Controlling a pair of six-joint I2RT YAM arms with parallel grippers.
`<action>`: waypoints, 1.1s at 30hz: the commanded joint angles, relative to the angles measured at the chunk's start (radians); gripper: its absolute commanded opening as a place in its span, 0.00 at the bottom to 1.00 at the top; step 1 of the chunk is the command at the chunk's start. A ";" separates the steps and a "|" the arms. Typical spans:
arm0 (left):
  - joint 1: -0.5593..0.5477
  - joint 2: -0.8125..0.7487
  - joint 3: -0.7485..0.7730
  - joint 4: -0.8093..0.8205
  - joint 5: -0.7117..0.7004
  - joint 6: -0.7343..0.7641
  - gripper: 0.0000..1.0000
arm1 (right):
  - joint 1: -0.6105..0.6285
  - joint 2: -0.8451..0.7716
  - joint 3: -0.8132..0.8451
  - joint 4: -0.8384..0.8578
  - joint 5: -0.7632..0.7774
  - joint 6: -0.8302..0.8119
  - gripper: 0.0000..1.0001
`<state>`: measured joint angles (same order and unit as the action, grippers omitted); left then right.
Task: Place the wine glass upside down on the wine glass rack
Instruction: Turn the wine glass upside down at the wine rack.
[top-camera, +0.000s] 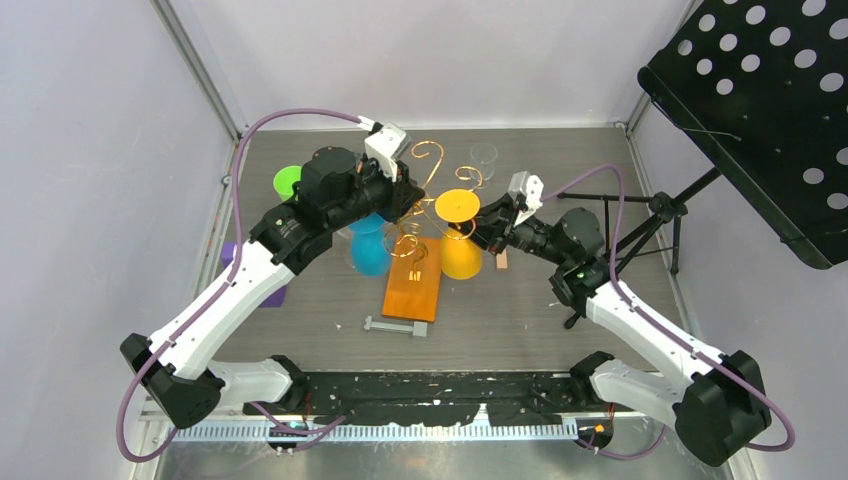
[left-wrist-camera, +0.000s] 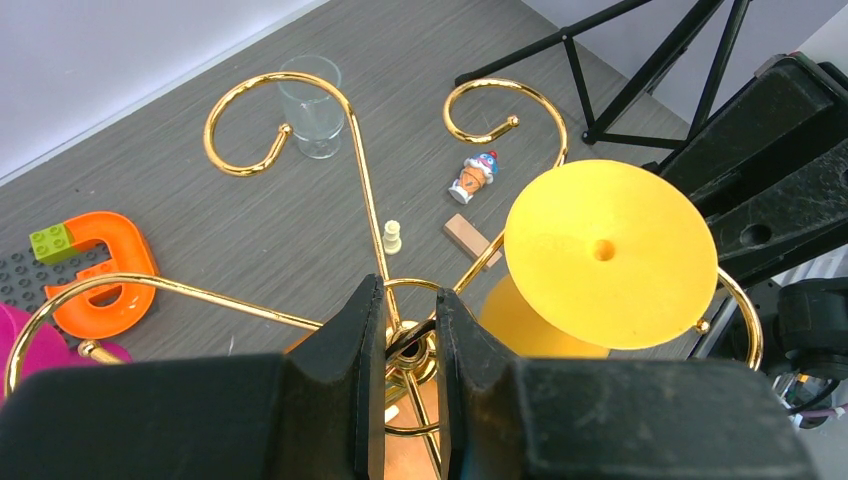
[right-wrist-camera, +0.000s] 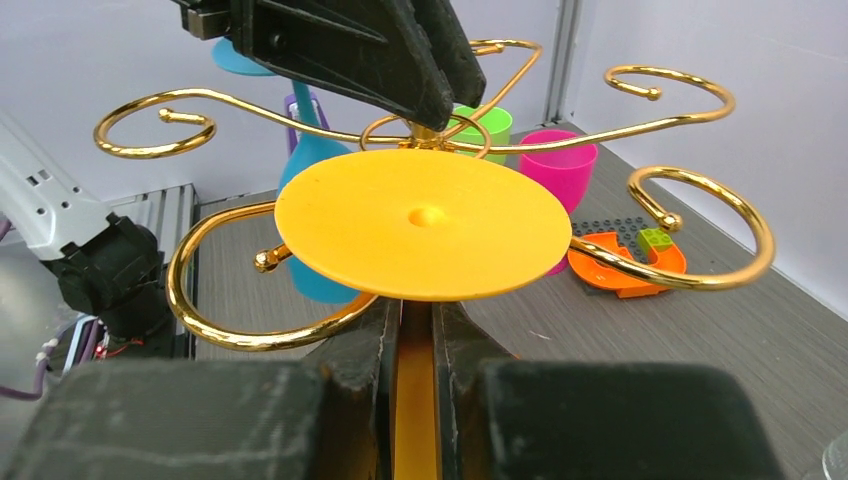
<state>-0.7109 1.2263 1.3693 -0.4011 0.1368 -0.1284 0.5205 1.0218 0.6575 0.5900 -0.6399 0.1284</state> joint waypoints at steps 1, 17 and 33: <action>0.002 0.020 -0.003 -0.014 0.020 -0.017 0.16 | 0.009 0.002 0.020 0.133 -0.096 0.025 0.06; 0.004 0.037 -0.006 -0.013 0.021 -0.025 0.13 | 0.009 0.003 -0.012 0.251 -0.330 0.069 0.06; 0.014 0.040 -0.016 -0.007 0.028 -0.034 0.10 | 0.009 -0.038 -0.062 0.327 -0.362 0.120 0.06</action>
<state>-0.7105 1.2377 1.3693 -0.3862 0.1913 -0.1535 0.5152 1.0386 0.6094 0.8139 -0.9691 0.2337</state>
